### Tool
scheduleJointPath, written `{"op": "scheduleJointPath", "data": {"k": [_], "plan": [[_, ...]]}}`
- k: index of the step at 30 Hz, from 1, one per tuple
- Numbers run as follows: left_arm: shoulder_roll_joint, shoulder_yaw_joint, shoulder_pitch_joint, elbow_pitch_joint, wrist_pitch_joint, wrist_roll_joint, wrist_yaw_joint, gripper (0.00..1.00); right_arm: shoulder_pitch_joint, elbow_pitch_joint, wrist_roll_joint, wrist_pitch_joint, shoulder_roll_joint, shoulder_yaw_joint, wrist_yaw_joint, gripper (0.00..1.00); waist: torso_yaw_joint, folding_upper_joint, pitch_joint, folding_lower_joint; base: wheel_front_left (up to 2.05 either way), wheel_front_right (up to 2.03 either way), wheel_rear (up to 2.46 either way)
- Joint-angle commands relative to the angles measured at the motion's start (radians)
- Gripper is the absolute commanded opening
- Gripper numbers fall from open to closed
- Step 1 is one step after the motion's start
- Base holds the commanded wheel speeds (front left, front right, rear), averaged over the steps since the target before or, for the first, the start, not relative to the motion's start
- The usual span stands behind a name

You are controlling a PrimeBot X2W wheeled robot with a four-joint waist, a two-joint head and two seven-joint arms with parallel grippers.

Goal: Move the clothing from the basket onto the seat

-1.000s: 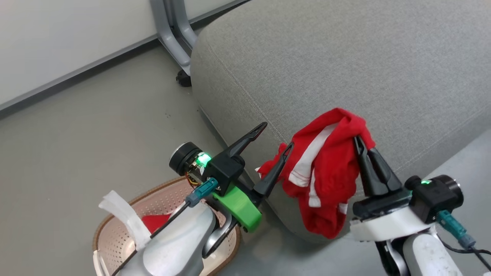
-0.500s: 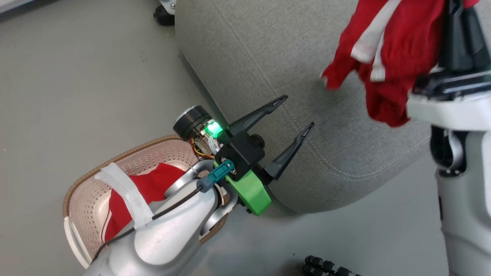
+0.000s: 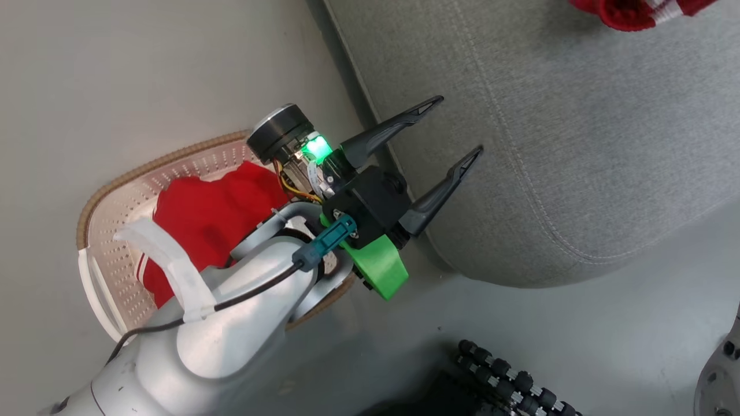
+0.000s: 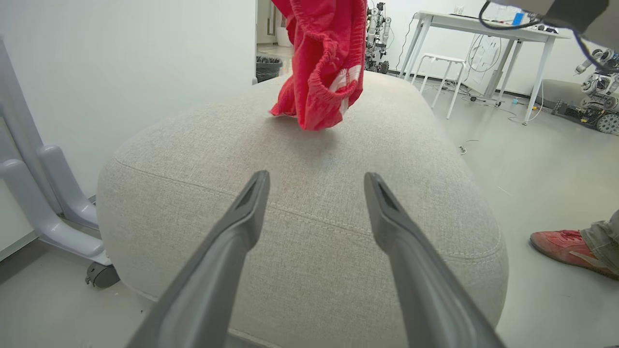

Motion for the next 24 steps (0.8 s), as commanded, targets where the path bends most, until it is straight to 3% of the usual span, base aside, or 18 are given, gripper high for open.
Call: {"op": "scheduleJointPath", "data": {"k": [1,13,14,15,20,24], "plan": [[0.015,0.003,-0.024,-0.006,0.007,0.012,0.002,1.0,-0.001,0.024,-0.015,-0.003,-0.009,-0.026,-0.001,0.0,0.045,0.0,0.1,-0.0002,0.0,0.0,0.0],[0.02,-0.037,0.022,-0.013,0.02,0.0,0.006,1.0,0.011,0.269,-0.13,-0.003,0.071,-0.31,-0.001,0.01,0.063,0.0,0.129,-0.0002,0.0,0.0,0.0],[0.015,-0.038,0.024,-0.01,0.015,-0.003,0.007,1.0,0.01,0.277,-0.14,-0.003,0.076,-0.332,-0.001,0.41,0.068,0.0,0.122,-0.0002,0.0,0.0,0.0],[0.008,-0.04,0.029,-0.004,0.007,-0.007,0.009,1.0,0.009,0.276,-0.156,-0.003,0.081,-0.359,-0.001,1.0,0.074,0.0,0.111,-0.0002,0.0,0.0,0.0],[-0.016,-0.032,0.056,0.048,-0.054,-0.036,0.018,1.0,0.061,0.264,-0.202,-0.003,0.104,-0.371,-0.001,1.0,0.103,0.0,0.027,-0.0002,0.0,0.0,0.0],[-0.05,-0.001,0.098,0.107,-0.129,-0.096,0.025,1.0,0.148,0.257,-0.231,-0.003,0.113,-0.281,-0.001,1.0,0.135,0.0,-0.067,-0.0002,0.0,0.0,0.0]]}}
